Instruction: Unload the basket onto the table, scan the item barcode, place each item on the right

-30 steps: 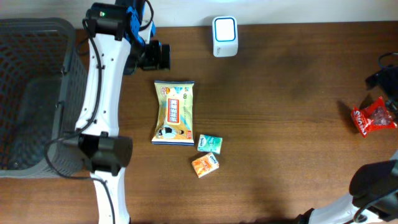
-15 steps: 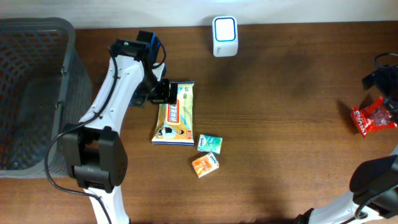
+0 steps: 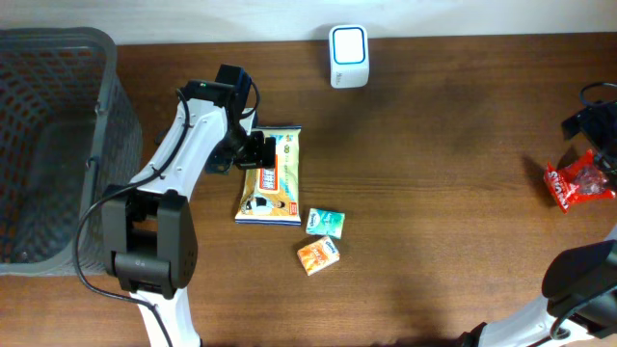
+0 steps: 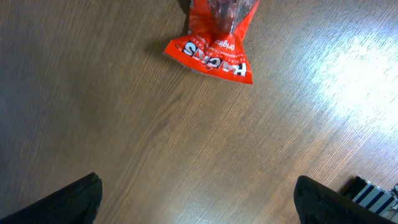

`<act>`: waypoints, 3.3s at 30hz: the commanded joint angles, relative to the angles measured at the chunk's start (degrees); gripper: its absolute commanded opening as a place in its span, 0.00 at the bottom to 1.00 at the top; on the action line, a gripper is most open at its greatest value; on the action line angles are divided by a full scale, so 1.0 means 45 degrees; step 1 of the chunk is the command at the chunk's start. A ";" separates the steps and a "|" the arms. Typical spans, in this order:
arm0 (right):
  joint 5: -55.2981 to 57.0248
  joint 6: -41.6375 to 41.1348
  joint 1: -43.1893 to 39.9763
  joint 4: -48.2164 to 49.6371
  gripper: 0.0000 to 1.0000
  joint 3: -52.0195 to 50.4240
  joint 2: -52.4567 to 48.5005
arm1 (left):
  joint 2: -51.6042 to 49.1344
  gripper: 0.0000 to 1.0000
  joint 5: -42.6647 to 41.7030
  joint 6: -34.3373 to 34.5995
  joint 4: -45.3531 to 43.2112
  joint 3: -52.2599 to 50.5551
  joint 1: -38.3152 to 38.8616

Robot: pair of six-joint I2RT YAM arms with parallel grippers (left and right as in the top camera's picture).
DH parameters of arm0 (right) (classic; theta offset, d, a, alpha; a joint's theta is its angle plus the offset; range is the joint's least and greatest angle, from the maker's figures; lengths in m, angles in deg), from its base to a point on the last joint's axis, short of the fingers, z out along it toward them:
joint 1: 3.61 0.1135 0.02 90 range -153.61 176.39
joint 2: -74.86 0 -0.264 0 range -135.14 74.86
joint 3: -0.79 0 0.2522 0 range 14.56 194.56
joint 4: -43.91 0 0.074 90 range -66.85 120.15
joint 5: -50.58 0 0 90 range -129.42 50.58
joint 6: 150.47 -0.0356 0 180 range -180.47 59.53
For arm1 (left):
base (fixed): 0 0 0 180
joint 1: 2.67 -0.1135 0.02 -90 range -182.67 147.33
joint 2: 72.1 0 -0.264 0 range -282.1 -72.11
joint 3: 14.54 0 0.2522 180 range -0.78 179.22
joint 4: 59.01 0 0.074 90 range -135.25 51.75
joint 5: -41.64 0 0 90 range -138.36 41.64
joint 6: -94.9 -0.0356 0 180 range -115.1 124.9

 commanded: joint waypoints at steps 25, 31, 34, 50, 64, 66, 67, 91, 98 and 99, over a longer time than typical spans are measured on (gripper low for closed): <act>-0.0015 -0.0029 0.0053 -0.0005 0.98 -0.0019 0.0005 | 0.0102 0.39 -0.0568 0.0461 -0.2613 -0.2229 0.0034; -0.0015 -0.0024 0.0053 -0.0005 0.98 -0.0019 0.0005 | 0.0107 0.00 -0.0913 0.0452 -0.2560 -0.1875 0.0034; -0.0015 -0.0029 0.0053 -0.0005 0.98 -0.0019 0.0005 | 0.0117 0.00 -0.1919 0.0418 -0.2283 -0.1161 0.0034; -0.0015 -0.0029 0.0053 -0.0005 0.98 -0.0019 0.0005 | 0.1355 0.00 0.4507 -0.1015 -0.0602 0.2035 0.2443; -0.0015 -0.0029 0.0053 -0.0005 0.98 -0.0019 0.0005 | 0.0423 0.00 1.0987 0.0243 -0.0053 0.1025 0.3546; -0.0015 -0.0029 0.0053 -0.0005 0.98 -0.0019 0.0005 | 0.0010 0.00 1.0977 0.0510 -0.0039 0.0690 0.3740; -0.0015 -0.0024 0.0053 -0.0005 0.98 -0.0019 0.0005 | -0.0262 0.00 1.0982 0.0772 -0.0039 0.0486 0.3939; -0.0015 -0.0029 0.0053 -0.0005 0.98 -0.0019 0.0005 | -0.1112 0.99 0.2220 0.1175 0.3589 0.5289 0.4512; -0.0015 -0.0024 0.0053 -0.0005 0.98 -0.0019 0.0005 | -0.1141 0.99 -0.1651 -0.0427 0.3351 0.2613 0.2259; -0.0015 -0.0029 0.0053 -0.0005 0.98 -0.0019 0.0005 | -0.1141 0.99 -0.2331 -0.0724 0.3050 0.2011 0.2152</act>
